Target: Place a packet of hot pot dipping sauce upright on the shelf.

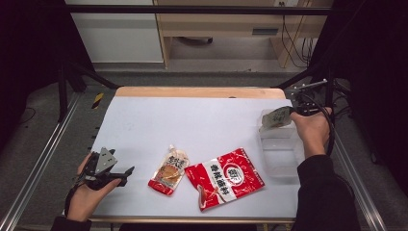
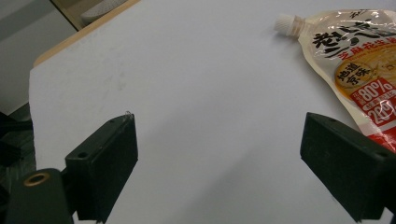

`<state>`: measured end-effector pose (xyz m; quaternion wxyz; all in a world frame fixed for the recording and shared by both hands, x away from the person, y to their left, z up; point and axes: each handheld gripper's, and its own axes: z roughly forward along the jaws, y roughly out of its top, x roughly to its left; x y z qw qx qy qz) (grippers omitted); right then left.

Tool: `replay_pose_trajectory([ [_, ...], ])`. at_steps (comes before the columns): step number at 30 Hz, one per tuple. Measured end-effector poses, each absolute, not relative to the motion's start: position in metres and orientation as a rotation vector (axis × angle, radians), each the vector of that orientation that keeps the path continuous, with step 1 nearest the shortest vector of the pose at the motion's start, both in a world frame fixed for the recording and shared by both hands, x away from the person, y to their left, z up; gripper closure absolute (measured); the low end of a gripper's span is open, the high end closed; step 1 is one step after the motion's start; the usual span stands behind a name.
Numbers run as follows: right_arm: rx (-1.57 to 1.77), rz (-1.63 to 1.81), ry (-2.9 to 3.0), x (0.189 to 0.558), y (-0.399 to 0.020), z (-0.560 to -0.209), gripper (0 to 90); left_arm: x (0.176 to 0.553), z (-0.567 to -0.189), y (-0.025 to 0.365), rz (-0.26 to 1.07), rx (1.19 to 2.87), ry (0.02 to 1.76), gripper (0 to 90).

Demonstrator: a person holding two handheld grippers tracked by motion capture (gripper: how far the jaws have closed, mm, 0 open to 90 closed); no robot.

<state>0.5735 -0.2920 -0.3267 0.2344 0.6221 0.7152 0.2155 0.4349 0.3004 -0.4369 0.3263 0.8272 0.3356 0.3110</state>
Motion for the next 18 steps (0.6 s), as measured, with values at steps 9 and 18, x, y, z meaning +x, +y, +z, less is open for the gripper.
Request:
replay_pose_trajectory([
  [9,1.682,0.584,1.989,0.575,-0.297,-0.337,90.0,0.435,-0.438,0.301,0.817,2.174,0.882,10.9],
  [18,1.652,0.592,2.006,0.572,-0.303,-0.339,89.5,0.435,-0.438,0.301,0.820,2.174,0.887,10.9],
])
